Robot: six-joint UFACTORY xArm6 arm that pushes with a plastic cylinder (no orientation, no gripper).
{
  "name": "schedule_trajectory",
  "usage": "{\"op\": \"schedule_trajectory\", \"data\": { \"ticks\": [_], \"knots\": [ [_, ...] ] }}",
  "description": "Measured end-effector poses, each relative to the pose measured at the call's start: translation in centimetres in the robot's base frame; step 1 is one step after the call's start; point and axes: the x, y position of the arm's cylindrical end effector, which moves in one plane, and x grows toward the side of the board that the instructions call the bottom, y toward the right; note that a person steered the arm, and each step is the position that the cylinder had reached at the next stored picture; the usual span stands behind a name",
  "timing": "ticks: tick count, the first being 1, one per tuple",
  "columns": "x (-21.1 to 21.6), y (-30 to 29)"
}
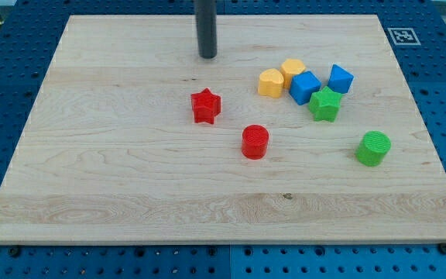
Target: Push the cube along with the heart slightly to the left
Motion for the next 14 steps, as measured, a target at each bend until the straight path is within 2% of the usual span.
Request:
{"op": "schedule_trajectory", "data": {
  "ticks": [2,4,5,6,7,9,10,14],
  "knots": [
    [0.0,10.9],
    [3.5,23.2],
    [7.1,26.3],
    [10.7,25.6],
    [10.7,24.9],
    [10.2,14.7],
    [8.6,11.9],
    [7.6,14.4]
  ]
}}
